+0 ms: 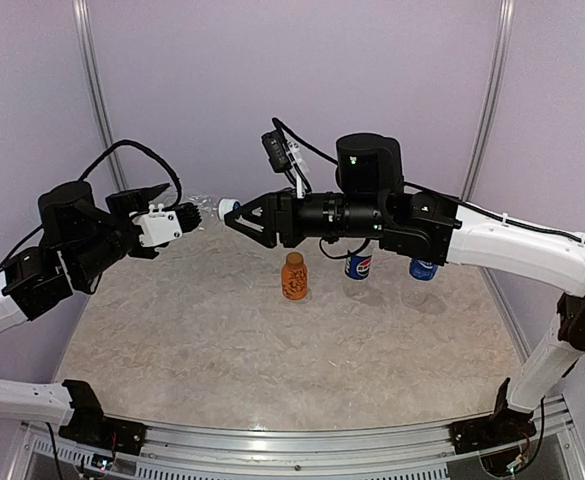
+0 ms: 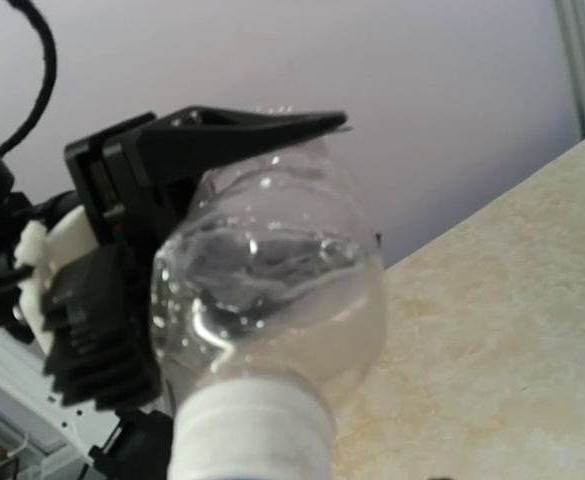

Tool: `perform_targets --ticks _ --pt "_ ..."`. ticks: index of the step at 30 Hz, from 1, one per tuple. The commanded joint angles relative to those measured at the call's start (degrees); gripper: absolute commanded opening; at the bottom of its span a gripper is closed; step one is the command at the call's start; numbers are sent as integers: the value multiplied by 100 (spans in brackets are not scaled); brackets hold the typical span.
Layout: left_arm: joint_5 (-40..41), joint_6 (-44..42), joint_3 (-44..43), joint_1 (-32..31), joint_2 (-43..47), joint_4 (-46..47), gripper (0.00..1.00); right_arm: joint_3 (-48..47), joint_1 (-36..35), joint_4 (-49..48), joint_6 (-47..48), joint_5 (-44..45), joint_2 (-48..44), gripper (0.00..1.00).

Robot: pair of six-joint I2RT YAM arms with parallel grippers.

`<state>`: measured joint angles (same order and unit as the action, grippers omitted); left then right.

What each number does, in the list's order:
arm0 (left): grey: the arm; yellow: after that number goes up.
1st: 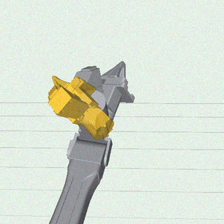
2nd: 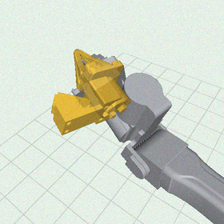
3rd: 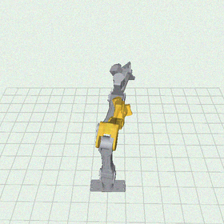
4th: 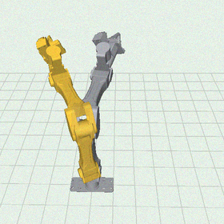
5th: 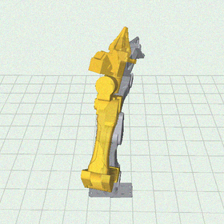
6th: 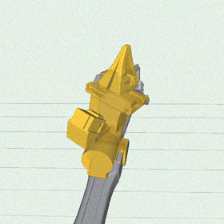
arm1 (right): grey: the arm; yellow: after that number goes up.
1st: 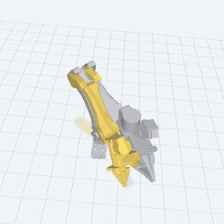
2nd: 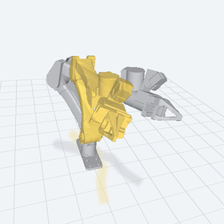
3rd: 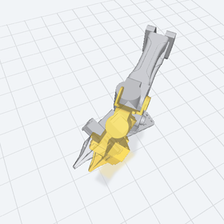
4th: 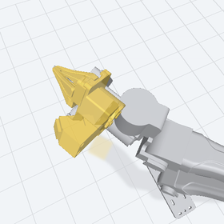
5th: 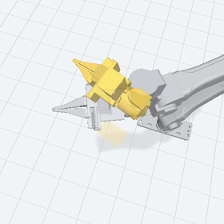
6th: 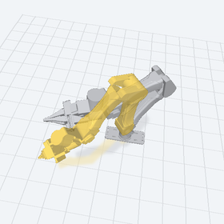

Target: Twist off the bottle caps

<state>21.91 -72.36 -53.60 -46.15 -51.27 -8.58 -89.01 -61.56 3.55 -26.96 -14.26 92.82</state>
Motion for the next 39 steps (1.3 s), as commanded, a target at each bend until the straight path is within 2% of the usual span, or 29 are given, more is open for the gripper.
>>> perform_targets --ticks 1,3,4,11,14,17,18,21,23,26,30,33,35,39 --pt "119 -39 15 -52 -34 186 45 -84 56 -149 -59 -317 131 48" --pt "114 22 -9 -52 -56 120 45 -73 64 -187 -80 -305 141 36" --pt "105 25 -2 -52 -58 101 45 -66 65 -219 -81 -310 147 34" --pt "70 107 23 -67 -67 -88 45 -149 78 -252 -38 -385 161 36" --pt "76 192 -47 -64 -111 -162 45 -137 78 -266 -42 -376 150 24" --pt "68 187 -49 -69 -138 -206 45 -126 82 -272 -33 -395 158 20" --pt "50 180 -45 -69 -134 -256 45 -125 83 -270 -34 -404 173 21" --pt "16 188 -21 -69 -115 -339 45 -220 78 -214 -4 -451 240 37" --pt "19 211 -10 -69 -94 -354 45 -268 78 -198 4 -457 269 37" --pt "49 329 -71 -69 -115 -425 45 -285 82 -197 15 -420 286 29" --pt "55 379 -115 -69 -138 -476 45 -214 83 -198 -10 -365 243 0" --pt "-45 402 -106 -69 -121 -631 45 -205 78 -138 93 -393 225 0" --pt "-256 697 -284 -69 -91 -1135 45 -260 33 28 460 -467 250 0" --pt "-1509 2020 -1329 -69 -122 -3644 45 -553 -485 1029 2518 584 432 0"
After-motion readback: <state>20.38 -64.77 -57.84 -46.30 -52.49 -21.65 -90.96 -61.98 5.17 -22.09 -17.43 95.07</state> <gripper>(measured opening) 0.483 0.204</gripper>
